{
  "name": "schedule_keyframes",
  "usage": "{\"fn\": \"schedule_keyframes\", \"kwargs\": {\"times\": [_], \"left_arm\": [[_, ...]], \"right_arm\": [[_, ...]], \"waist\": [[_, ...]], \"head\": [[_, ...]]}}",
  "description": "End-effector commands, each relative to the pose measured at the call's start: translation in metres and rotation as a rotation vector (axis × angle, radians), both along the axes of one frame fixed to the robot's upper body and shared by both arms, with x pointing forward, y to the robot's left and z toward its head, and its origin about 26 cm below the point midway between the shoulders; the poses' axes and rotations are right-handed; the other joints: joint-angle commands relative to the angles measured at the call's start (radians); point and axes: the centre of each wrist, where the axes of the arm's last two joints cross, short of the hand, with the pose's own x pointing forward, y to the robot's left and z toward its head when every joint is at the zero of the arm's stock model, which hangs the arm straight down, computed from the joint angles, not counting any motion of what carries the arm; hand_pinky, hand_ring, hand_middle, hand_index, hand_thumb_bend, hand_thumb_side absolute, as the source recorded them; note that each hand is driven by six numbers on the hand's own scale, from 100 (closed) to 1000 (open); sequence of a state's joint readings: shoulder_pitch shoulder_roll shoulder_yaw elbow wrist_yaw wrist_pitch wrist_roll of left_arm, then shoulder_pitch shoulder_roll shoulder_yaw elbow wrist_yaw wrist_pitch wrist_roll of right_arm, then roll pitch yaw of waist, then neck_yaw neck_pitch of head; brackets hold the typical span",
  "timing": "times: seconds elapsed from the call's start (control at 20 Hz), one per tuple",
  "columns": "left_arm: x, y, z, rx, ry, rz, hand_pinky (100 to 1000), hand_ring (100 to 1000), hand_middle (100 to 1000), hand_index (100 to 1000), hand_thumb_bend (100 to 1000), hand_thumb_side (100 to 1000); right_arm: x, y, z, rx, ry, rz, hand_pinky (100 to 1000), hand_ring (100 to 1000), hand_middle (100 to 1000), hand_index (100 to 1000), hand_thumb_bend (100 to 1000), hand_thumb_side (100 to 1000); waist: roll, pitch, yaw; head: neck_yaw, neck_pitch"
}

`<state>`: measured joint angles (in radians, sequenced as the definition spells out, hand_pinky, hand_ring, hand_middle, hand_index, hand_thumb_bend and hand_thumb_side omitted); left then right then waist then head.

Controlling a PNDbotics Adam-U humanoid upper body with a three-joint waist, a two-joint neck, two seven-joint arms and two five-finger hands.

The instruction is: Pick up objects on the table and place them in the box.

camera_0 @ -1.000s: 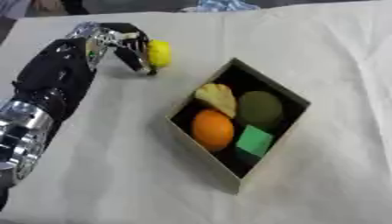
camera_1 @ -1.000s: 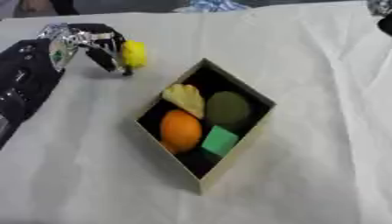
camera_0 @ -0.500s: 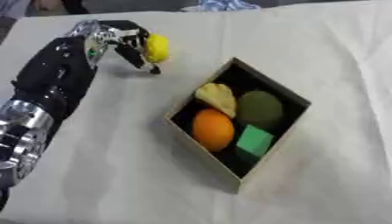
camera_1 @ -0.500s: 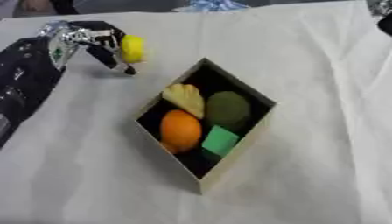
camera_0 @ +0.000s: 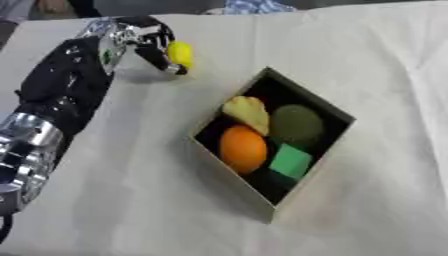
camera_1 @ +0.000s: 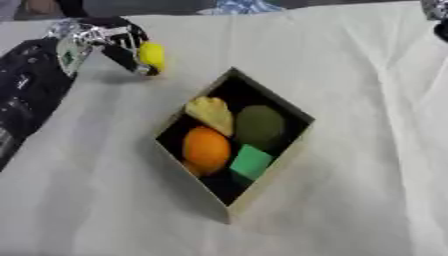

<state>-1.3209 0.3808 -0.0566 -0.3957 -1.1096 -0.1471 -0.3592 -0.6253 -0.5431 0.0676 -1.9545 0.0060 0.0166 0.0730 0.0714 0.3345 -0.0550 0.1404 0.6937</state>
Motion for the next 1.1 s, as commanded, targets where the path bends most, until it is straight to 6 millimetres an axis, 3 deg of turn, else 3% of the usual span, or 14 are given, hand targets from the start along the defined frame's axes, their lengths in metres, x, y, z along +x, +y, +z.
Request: {"fn": "schedule_keyframes", "kwargs": {"times": [0.05, 0.2, 0.35, 0.65, 0.9, 1.1], "left_arm": [[0.000, 0.002, 0.017, 0.001, -0.059, 0.020, 759, 715, 662, 813, 474, 495], [0.000, 0.001, 0.014, -0.012, -0.063, 0.027, 736, 667, 605, 750, 277, 339], [0.001, 0.000, 0.013, -0.038, -0.084, 0.028, 710, 625, 548, 672, 165, 227], [-0.001, -0.005, 0.026, -0.086, -0.156, -0.016, 696, 606, 539, 644, 126, 112], [-0.012, -0.017, 0.067, -0.040, -0.247, -0.161, 705, 616, 547, 655, 138, 100], [-0.036, -0.048, 0.100, 0.039, -0.323, -0.401, 708, 618, 548, 660, 150, 100]], "right_arm": [[-0.005, -0.001, 0.011, -0.010, -0.040, 0.000, 919, 910, 667, 746, 100, 421], [-0.005, -0.001, 0.012, -0.010, -0.040, 0.000, 919, 910, 667, 746, 100, 422], [-0.005, -0.001, 0.012, -0.008, -0.039, -0.002, 919, 910, 667, 746, 100, 424], [-0.005, -0.002, 0.010, -0.006, -0.033, -0.006, 919, 910, 666, 745, 100, 422], [-0.005, -0.002, 0.007, -0.004, -0.028, -0.010, 919, 910, 667, 745, 100, 414], [-0.005, -0.002, 0.007, -0.003, -0.028, -0.013, 918, 909, 667, 746, 100, 409]], "waist": [[-0.005, -0.018, 0.001], [-0.005, -0.016, 0.000], [-0.005, -0.016, 0.000], [-0.005, -0.024, 0.003], [-0.005, -0.039, 0.012], [-0.006, -0.050, 0.019]], "head": [[0.005, -0.012], [0.005, -0.012], [0.004, -0.010], [0.000, 0.000], [-0.011, 0.008], [-0.023, 0.008]]}}
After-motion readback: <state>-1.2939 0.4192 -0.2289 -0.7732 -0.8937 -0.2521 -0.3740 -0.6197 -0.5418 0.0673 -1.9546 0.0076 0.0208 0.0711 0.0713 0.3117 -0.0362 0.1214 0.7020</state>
